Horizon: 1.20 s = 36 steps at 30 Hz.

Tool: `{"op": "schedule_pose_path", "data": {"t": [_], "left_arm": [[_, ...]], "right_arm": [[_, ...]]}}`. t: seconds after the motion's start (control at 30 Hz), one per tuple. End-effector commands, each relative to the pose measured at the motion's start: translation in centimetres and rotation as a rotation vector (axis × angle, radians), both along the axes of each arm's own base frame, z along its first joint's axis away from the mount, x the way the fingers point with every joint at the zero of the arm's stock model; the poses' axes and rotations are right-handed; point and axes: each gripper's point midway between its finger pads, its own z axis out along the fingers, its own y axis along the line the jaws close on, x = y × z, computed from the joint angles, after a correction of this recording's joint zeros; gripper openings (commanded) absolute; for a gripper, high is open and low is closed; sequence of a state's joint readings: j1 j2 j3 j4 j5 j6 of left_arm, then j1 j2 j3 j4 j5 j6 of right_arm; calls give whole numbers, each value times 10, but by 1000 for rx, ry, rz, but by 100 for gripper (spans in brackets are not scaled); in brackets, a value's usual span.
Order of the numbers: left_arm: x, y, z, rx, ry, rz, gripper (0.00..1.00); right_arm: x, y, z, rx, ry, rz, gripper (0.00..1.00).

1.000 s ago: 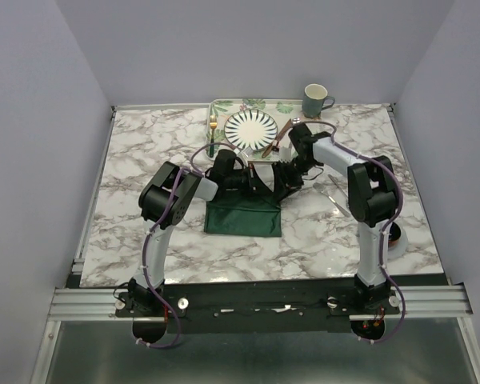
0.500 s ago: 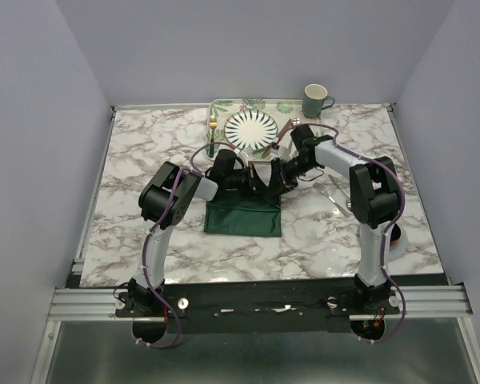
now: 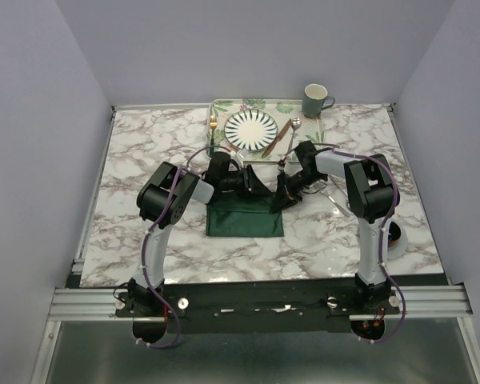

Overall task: Fold the napkin into a case and place the utensils inside
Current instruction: Smooth out the 2/3-rectangle-folded napkin at the center of the board.

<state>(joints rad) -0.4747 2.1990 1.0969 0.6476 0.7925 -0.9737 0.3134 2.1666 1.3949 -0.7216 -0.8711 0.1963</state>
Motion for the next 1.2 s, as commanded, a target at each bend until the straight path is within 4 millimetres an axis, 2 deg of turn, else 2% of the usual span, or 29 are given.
{"op": "schedule_pose_path", "data": {"t": [0.0,0.1,0.17,0.33,0.5,0.7,0.9,1.1,1.17], "left_arm": [[-7,15,51,-165,-3,-11,41],[-5,30,55,-175,15,9,41],[-5,38,45,-166,33,18,41],[2,76,9,-125,113,98,40],[-10,101,-14,-46,141,91,40],[-19,140,-28,8,154,123,40],[-26,168,-21,-4,134,131,42],[-33,184,-16,39,82,103,42],[-29,188,-6,57,3,79,42]], "right_arm": [[2,-15,-36,-125,-11,-17,20],[3,-17,-39,-137,-7,-27,20],[4,-17,-39,-146,-11,-31,20],[4,-21,-42,-169,-14,-35,20],[4,-22,-43,-176,-8,-40,20],[2,-25,-47,-191,-5,-40,19],[0,-26,-47,-197,-7,-39,19],[-1,-27,-48,-197,-9,-40,19],[-1,-25,-46,-185,-15,-35,19]]}}
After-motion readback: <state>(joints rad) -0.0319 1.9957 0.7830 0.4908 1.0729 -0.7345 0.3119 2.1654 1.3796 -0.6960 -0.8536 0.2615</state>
